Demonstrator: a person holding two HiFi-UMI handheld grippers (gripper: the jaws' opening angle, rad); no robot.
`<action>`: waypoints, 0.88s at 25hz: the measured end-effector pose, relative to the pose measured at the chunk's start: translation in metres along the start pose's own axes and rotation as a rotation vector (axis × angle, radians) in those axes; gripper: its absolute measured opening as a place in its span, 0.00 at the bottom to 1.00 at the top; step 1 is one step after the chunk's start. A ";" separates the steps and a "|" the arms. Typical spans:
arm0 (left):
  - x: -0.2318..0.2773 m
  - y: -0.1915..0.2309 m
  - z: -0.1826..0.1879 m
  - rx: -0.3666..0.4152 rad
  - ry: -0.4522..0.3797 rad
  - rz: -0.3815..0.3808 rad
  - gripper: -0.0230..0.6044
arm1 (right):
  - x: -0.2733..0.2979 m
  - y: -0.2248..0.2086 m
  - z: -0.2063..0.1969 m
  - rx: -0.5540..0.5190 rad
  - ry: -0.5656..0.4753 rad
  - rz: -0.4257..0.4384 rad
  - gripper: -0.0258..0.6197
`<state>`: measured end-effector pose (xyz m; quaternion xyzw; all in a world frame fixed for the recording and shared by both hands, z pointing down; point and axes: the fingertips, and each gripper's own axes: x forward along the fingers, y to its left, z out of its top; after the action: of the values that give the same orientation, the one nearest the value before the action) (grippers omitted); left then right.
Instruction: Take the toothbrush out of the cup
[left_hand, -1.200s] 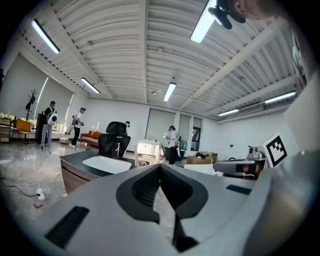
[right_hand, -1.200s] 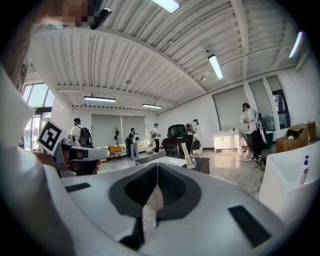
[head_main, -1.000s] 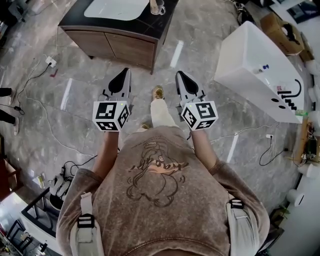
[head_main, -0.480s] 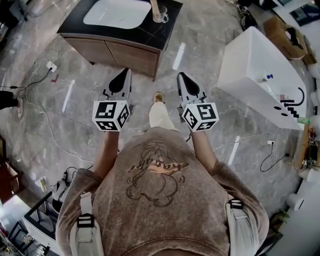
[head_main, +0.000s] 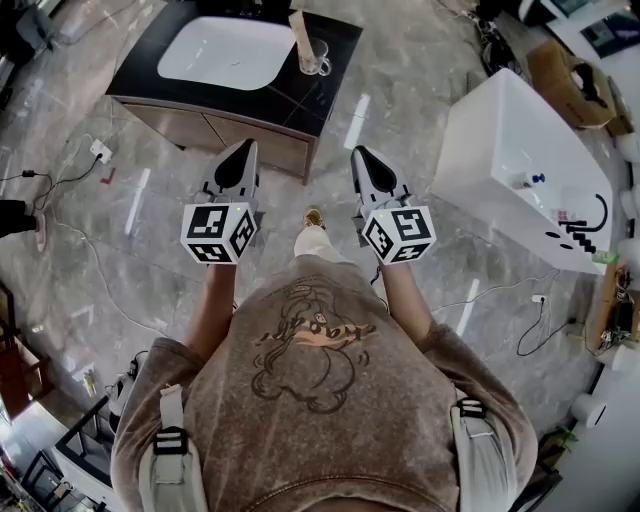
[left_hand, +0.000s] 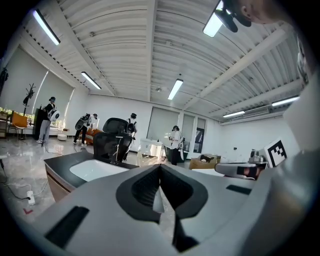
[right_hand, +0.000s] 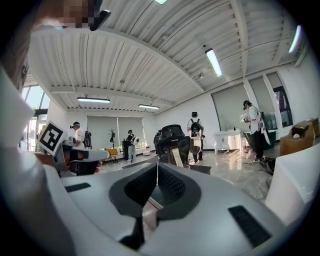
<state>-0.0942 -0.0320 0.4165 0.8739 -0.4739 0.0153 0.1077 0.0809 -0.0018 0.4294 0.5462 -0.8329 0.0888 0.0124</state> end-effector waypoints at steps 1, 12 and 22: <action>0.008 0.002 0.002 -0.001 0.000 0.002 0.06 | 0.006 -0.006 0.002 0.000 -0.001 0.000 0.07; 0.092 0.023 0.029 -0.004 -0.027 0.059 0.06 | 0.079 -0.066 0.032 -0.015 -0.005 0.070 0.07; 0.148 0.043 0.048 -0.014 -0.062 0.130 0.06 | 0.134 -0.110 0.048 -0.024 0.001 0.134 0.07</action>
<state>-0.0522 -0.1864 0.3965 0.8405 -0.5328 -0.0081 0.0978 0.1310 -0.1739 0.4130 0.4890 -0.8685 0.0797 0.0135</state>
